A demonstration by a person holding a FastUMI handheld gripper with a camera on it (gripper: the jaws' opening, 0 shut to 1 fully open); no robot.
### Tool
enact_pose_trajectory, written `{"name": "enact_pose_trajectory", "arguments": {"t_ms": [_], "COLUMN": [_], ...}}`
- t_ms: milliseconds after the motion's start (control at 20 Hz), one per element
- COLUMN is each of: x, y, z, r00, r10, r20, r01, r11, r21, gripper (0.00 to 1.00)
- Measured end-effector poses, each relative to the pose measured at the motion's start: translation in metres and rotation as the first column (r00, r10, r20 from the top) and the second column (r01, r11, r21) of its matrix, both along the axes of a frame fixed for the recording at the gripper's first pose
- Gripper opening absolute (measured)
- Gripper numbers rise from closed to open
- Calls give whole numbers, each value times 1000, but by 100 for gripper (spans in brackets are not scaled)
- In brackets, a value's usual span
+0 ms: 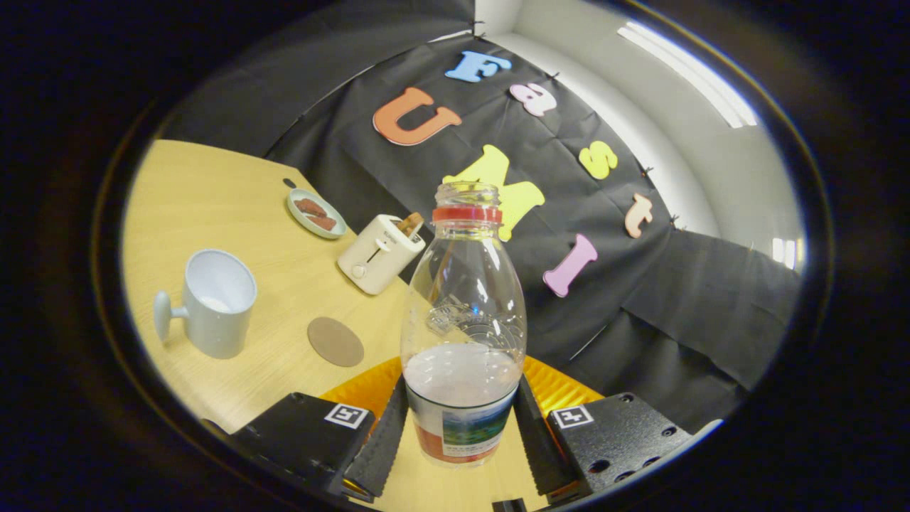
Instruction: Take the bottle from table, then pour the juice into the cup, finally place the bottle on the coaster
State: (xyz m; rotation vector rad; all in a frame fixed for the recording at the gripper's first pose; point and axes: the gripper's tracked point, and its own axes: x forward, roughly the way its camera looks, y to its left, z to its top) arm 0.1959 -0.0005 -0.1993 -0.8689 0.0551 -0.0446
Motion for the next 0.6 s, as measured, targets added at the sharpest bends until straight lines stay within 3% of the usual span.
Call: {"name": "enact_pose_trajectory", "arguments": {"t_ms": [300, 600], "x": [3, 7], "y": [6, 8], "z": [12, 25], "r00": [1000, 997], "r10": [4, 13], "r20": [31, 74], "r01": [1, 12], "r11": [987, 943], "r21": [-159, -333], "gripper": [79, 79]}}
